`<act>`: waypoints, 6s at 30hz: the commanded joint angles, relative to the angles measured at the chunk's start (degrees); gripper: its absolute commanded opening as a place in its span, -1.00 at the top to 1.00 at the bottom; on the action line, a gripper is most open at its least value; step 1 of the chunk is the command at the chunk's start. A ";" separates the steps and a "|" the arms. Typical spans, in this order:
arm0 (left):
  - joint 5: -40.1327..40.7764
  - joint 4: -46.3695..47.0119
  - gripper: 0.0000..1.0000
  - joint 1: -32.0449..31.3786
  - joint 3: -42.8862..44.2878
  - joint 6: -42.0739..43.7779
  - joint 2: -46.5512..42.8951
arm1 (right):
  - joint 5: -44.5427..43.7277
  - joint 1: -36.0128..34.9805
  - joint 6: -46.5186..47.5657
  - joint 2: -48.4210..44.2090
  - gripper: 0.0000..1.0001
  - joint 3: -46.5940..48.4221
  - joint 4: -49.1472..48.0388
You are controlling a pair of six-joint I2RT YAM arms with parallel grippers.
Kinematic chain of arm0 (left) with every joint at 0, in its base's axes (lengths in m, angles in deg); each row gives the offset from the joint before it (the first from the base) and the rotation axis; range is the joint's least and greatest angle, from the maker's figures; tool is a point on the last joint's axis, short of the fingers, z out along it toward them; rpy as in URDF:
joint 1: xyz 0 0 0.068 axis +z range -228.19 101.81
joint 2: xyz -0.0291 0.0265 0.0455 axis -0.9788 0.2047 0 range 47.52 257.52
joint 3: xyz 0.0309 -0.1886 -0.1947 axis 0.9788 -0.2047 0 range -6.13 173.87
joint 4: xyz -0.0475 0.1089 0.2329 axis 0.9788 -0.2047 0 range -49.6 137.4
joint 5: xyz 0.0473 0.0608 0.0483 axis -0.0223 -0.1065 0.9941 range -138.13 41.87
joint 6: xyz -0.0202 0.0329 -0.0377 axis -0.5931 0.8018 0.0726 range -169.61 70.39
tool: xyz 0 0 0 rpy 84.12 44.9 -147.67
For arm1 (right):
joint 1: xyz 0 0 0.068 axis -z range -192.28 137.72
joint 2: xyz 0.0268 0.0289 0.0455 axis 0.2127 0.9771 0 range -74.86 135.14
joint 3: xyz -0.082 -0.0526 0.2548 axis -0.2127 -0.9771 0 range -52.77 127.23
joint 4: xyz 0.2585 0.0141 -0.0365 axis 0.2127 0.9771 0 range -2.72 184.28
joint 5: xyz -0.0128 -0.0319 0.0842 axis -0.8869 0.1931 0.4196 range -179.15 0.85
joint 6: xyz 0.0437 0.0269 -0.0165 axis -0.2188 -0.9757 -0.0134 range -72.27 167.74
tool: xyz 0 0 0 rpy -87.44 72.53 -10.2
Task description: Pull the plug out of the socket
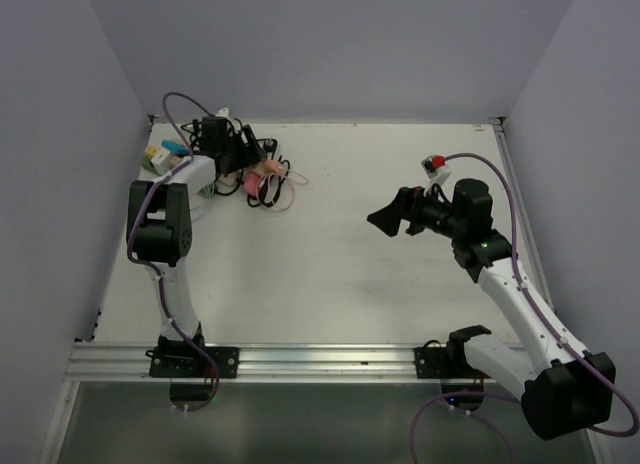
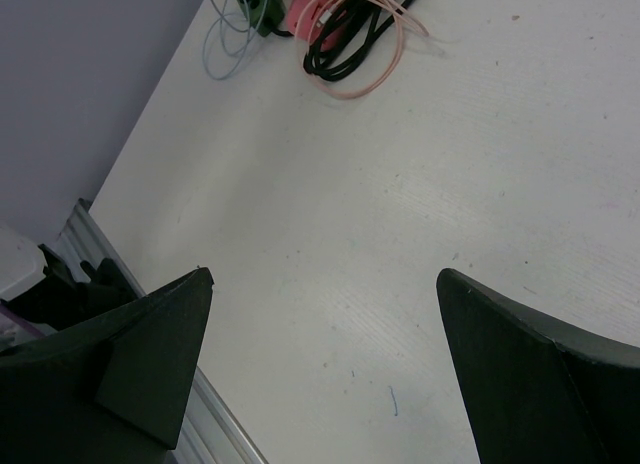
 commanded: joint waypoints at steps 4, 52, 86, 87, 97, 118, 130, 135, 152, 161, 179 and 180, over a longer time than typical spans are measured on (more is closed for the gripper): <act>-3.15 -2.56 0.13 -0.47 2.39 2.78 -1.42 | 0.03 -0.18 1.12 -1.25 -0.98 2.09 0.31; -6.76 0.51 1.00 -21.57 1.71 2.69 -37.55 | -7.88 -0.26 3.93 -9.77 -0.98 3.14 2.16; 0.71 28.64 1.00 -27.55 -31.62 -0.30 -29.20 | -1.73 -10.10 -17.07 25.55 -0.75 10.96 -10.15; 1.06 28.64 1.00 -27.55 -31.80 -0.38 -29.20 | -1.47 -10.11 -18.03 26.60 -0.73 10.96 -10.58; 1.50 29.52 1.00 -27.55 -32.41 -1.61 -29.11 | -0.59 -11.25 -19.18 29.95 -0.30 10.70 -13.84; 18.37 26.44 1.00 -27.37 -33.82 -5.04 -26.13 | -1.29 -11.25 -15.40 26.96 1.00 6.22 -10.41; 23.56 28.64 1.00 -24.29 -34.52 -6.98 -22.87 | -0.32 -11.25 -14.44 25.47 1.00 4.72 -9.01; 25.58 28.73 1.00 -23.59 -34.96 -8.12 -21.82 | 0.11 -11.25 -14.35 25.29 1.00 4.55 -8.66; 32.26 26.53 1.00 -21.04 -31.71 -9.17 -20.59 | 1.61 -11.25 -11.71 20.11 1.00 7.36 -1.71; 19.36 26.27 0.76 -20.69 -32.06 -7.42 -22.95 | 0.12 -11.34 -10.39 20.81 1.00 7.18 -1.98; -11.58 10.18 -0.83 -20.69 -38.82 7.26 -38.69 | -2.34 -11.16 2.00 24.50 1.00 15.09 5.94; -14.46 9.92 -0.83 -20.69 -39.00 7.35 -38.61 | -2.26 -11.16 2.00 24.59 1.00 15.18 5.85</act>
